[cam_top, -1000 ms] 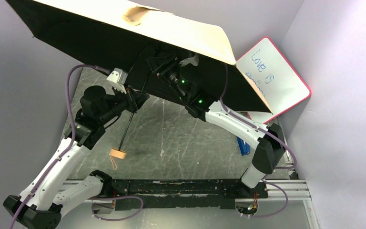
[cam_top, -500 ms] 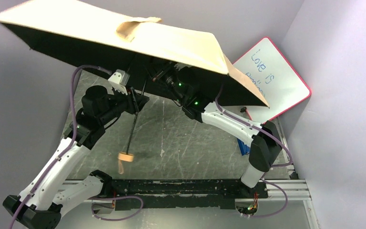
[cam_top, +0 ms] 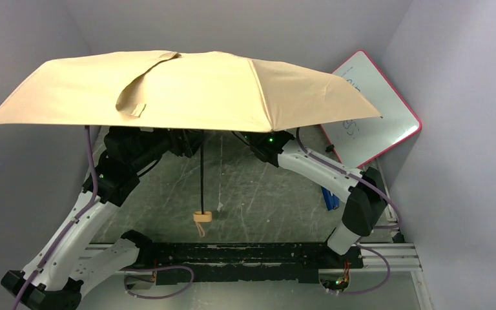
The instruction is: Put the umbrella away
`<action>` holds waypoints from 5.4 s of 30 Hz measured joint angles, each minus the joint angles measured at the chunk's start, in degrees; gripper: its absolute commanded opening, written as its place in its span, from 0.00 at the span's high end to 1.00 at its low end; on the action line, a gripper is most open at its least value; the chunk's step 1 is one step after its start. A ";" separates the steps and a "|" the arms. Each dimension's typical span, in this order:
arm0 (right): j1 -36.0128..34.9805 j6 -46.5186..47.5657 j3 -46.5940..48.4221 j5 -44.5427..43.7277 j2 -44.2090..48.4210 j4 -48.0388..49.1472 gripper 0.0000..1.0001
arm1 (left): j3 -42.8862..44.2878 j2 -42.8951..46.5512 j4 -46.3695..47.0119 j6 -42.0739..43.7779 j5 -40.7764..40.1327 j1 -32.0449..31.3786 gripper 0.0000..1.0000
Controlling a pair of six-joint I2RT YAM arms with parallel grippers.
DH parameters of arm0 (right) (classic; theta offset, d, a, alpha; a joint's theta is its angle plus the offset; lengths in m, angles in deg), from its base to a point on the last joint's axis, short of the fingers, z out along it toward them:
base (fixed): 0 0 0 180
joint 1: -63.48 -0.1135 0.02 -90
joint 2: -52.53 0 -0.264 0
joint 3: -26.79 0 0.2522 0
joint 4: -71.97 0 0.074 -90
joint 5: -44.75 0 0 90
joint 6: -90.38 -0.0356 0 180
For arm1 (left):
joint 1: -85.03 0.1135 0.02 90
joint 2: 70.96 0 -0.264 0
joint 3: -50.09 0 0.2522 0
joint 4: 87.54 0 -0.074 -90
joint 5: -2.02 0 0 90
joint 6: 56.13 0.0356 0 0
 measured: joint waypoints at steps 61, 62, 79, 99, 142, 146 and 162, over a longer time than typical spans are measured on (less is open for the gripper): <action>8.61 -22.49 -12.72 34.69 5.79 40.04 0.51 | -2.51 -7.82 36.74 -25.51 22.25 -0.28 0.95; 8.68 -22.01 -14.16 34.29 6.40 39.69 0.48 | -2.34 -7.82 36.30 -25.05 22.03 -0.28 0.95; 8.98 -8.52 -31.01 20.48 15.08 42.14 0.40 | 3.98 -6.67 18.45 -13.33 9.27 -0.48 0.95; 3.76 -3.02 -21.73 8.94 4.17 43.67 0.39 | 5.75 -7.89 3.08 -7.06 -7.61 -5.11 0.95; 2.21 -3.72 -8.55 0.24 -4.94 41.99 1.00 | 5.16 -8.11 2.86 -6.21 -8.98 -6.01 0.95; 1.68 -3.23 -9.92 0.55 -4.55 42.18 1.00 | 4.96 -8.22 2.93 -6.19 -9.62 -6.05 0.95; -2.56 -7.41 -23.91 -5.01 -1.73 48.74 1.00 | 3.34 -8.07 -2.10 -6.91 -10.32 -6.93 0.95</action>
